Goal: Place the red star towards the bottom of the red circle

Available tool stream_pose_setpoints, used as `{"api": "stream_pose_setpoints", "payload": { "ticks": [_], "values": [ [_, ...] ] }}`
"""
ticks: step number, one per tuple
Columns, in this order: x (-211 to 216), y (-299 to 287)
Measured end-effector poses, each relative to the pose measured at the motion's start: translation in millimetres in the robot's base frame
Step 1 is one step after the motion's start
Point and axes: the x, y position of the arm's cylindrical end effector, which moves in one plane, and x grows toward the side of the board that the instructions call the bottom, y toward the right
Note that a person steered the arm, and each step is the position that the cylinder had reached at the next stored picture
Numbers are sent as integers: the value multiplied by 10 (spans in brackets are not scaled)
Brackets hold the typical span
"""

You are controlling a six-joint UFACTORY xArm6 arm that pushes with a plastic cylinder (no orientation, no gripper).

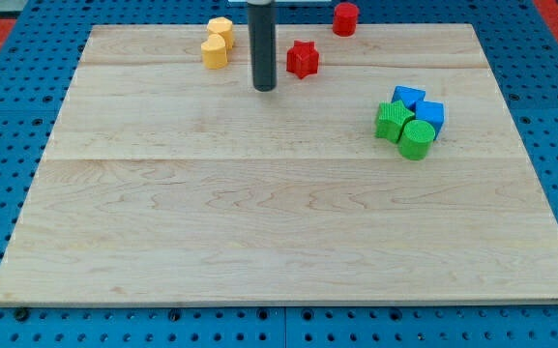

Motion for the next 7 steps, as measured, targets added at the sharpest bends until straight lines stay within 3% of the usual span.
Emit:
{"api": "stream_pose_setpoints", "payload": {
  "ticks": [1, 4, 5, 6, 7],
  "values": [
    [-438, 251],
    [-879, 1406],
    [-881, 1523],
    [-427, 1120],
    [-613, 587]
  ]
}}
